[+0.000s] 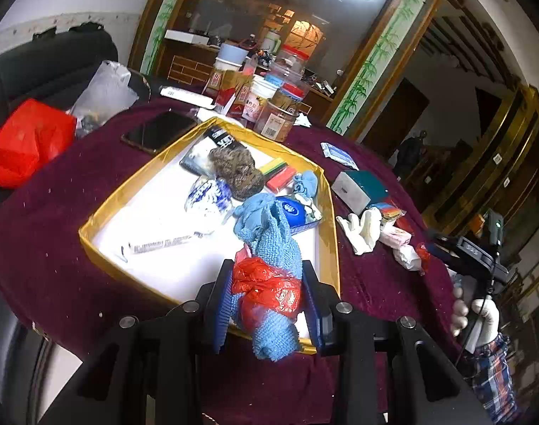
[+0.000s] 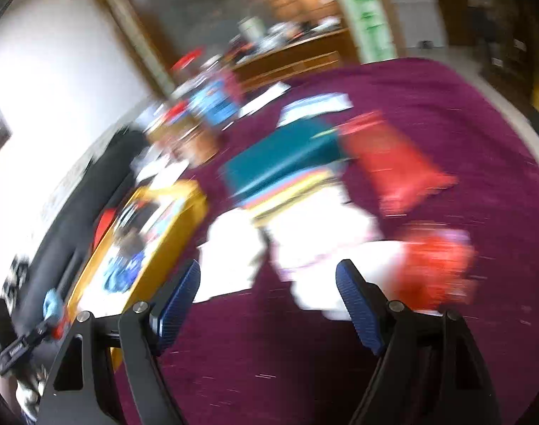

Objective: Organize soft objects
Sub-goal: 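Carry the blue knit cloth toward the tray with the left tool, then lower blue cloth into tray with left tool while right tool grasps white cloth and drops it in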

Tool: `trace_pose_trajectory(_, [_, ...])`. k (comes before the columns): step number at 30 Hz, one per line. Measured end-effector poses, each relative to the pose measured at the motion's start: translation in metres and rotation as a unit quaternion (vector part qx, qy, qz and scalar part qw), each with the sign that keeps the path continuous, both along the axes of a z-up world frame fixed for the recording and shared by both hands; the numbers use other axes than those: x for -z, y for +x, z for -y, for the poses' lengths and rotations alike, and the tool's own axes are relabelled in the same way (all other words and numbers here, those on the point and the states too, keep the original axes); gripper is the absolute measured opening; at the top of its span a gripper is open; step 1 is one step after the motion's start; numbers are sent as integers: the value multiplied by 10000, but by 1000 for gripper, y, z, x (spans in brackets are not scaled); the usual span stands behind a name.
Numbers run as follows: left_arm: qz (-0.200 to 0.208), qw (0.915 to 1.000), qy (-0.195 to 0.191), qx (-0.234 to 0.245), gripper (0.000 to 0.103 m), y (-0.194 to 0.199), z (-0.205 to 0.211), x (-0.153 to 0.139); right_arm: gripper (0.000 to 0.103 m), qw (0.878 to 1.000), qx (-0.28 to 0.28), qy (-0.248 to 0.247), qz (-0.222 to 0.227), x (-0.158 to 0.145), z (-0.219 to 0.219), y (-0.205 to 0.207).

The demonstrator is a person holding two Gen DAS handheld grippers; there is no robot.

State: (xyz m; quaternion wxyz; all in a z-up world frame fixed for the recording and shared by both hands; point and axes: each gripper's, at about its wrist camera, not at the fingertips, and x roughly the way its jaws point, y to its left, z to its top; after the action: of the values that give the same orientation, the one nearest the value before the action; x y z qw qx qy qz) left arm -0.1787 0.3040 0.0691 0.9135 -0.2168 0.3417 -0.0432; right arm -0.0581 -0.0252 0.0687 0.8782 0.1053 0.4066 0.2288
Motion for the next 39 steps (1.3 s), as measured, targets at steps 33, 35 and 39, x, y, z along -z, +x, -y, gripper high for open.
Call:
trace_pose_trajectory(33, [-904, 9886, 1151, -357, 59, 114, -69, 12, 12, 9804, -1795, -768, 253, -40, -188, -48])
trace_pose_trajectory(35, [-930, 9899, 1003, -371, 62, 119, -70, 14, 12, 9737, -2049, -977, 175, -31, -209, -56])
trace_pose_trajectory(39, [-717, 9947, 666, -315, 68, 104, -69, 10, 12, 9587, -2476, -1401, -44, -5, -241, -69])
